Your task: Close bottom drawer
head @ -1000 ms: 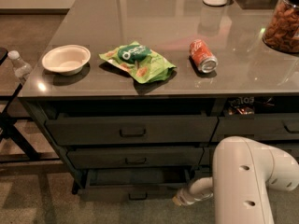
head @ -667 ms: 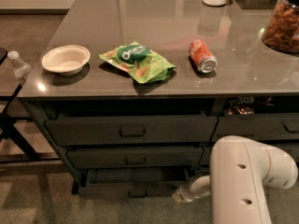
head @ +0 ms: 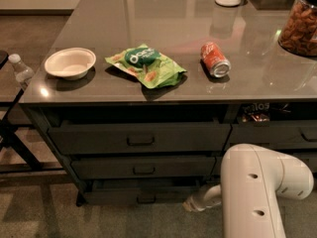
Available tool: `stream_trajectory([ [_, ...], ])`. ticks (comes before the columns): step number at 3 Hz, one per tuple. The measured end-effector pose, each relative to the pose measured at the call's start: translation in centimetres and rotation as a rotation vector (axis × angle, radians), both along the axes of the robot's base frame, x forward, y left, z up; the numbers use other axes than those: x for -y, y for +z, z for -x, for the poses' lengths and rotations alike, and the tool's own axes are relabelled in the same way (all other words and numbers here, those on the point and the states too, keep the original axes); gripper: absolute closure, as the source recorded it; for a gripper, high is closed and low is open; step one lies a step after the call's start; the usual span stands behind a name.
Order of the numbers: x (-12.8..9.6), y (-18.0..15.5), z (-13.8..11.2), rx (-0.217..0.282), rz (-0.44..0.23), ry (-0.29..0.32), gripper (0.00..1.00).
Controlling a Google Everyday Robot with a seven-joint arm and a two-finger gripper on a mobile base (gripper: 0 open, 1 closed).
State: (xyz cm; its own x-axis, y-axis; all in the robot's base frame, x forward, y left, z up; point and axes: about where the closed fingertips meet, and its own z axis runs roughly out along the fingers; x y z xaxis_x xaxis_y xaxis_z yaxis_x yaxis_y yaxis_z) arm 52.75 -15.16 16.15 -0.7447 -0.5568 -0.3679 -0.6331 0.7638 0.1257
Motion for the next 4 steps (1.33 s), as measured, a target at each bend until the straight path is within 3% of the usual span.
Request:
stream_trajectory([
  [1,0.3,-0.6,-2.1,0.039,-0.001,-0.057,1.0],
  [3,0.7,-0.1,-5.3,0.109,0.014,-0.097,1.0],
  [4,0.7,-0.1,-5.3,0.109,0.014,-0.097,1.0],
])
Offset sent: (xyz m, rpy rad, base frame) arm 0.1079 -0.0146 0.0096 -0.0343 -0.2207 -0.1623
